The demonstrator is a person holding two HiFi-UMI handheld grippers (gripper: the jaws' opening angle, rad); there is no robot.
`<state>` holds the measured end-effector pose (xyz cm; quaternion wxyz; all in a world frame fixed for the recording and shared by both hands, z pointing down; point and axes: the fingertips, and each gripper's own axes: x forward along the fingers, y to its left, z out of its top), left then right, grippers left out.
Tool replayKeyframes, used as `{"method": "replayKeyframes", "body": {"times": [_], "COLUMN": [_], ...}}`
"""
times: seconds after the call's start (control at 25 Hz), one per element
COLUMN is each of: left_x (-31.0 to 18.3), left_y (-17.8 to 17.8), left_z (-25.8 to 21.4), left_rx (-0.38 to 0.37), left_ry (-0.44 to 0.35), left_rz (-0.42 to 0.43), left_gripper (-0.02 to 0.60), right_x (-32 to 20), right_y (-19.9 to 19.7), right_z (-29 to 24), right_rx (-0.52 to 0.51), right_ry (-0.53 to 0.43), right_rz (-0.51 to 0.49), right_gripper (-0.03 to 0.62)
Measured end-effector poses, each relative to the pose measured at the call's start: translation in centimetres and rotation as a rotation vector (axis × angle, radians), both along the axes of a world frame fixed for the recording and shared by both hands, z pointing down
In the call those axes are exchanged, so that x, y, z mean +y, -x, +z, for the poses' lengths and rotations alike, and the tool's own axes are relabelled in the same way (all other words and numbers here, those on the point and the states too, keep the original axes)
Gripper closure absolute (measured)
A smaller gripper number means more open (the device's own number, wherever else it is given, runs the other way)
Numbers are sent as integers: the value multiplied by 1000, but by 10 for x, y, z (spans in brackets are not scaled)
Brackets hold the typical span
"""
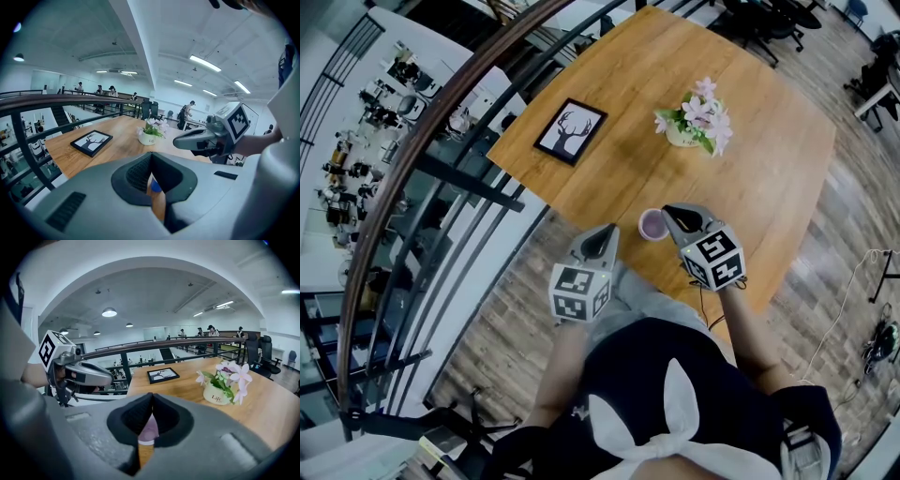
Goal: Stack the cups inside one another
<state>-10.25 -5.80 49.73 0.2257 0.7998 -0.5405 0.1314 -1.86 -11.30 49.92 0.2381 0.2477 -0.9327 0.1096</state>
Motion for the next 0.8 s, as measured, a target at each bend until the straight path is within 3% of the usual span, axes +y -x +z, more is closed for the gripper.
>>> {"method": "replayKeyframes", "body": {"times": [0.36, 0.8], "left_x": [-8, -7], "left_y": [-23, -39], "left_z": [-23, -22], "left_rx": [-8, -5], "left_ry": [-53, -49], "left_rz": [70, 113], "left_gripper": [566, 566], "right_x": [24, 38], "right_y": [9, 7], "right_z": [-12, -21], "right_rx": [-55, -61], "right_ry": [-9, -16], "right_rz": [-103, -125], "right_gripper": [595, 597]}}
